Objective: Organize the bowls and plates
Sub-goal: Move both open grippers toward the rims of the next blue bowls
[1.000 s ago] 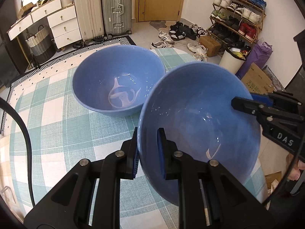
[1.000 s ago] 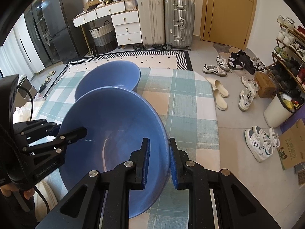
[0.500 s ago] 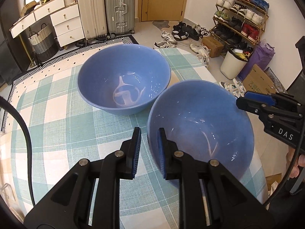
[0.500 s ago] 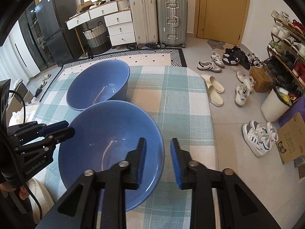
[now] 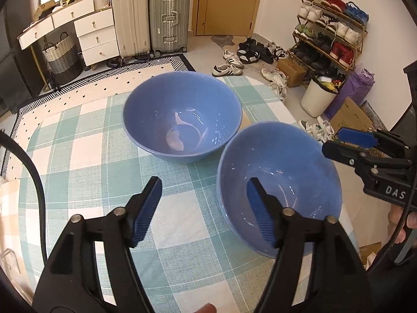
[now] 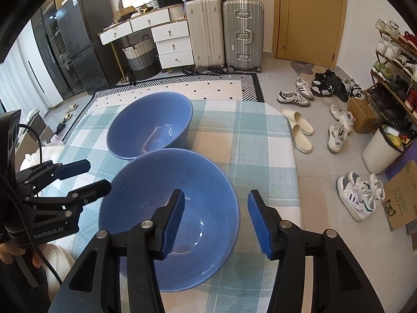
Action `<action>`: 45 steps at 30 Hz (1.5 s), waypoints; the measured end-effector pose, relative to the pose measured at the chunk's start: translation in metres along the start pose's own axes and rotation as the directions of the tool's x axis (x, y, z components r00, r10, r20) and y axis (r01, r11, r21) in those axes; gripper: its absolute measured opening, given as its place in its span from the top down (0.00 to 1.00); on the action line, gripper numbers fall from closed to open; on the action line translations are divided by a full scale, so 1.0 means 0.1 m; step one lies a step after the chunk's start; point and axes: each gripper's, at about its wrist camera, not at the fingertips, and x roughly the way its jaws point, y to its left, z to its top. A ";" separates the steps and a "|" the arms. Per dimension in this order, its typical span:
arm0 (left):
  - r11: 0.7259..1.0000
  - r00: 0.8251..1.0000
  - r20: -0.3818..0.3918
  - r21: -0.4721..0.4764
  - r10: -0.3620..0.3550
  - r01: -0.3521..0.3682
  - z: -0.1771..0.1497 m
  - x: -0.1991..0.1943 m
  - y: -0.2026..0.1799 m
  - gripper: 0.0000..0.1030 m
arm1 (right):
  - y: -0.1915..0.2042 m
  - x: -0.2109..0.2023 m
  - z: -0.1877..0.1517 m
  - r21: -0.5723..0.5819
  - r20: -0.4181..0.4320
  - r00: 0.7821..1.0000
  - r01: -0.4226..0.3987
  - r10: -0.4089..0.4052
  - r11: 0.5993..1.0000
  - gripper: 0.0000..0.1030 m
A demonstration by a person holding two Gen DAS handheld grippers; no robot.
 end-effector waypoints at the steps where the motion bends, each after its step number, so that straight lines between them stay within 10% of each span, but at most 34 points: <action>1: 1.000 1.000 0.002 -0.003 0.001 -0.001 0.01 -0.01 0.01 0.31 | 0.01 -0.01 0.01 -0.002 0.004 1.000 -0.004 0.004 1.000 0.40; 9: 1.000 1.000 0.019 -0.024 0.018 -0.018 0.07 -0.07 0.13 0.26 | 0.12 -0.07 0.11 -0.027 0.032 0.999 -0.037 0.038 0.999 0.15; 21: 0.998 0.998 0.031 -0.050 0.051 -0.050 0.18 -0.04 0.30 0.17 | 0.18 0.01 0.27 -0.040 0.028 0.998 -0.050 0.051 0.998 0.13; 24: 0.997 0.998 0.036 -0.060 0.051 -0.049 0.22 -0.03 0.35 0.02 | 0.18 0.04 0.32 -0.035 0.030 0.998 -0.056 0.057 0.998 0.13; 45: 0.990 0.996 0.025 -0.119 0.083 -0.079 0.51 0.23 0.68 0.02 | 0.21 0.49 0.67 -0.011 -0.020 0.995 -0.100 0.100 0.995 0.13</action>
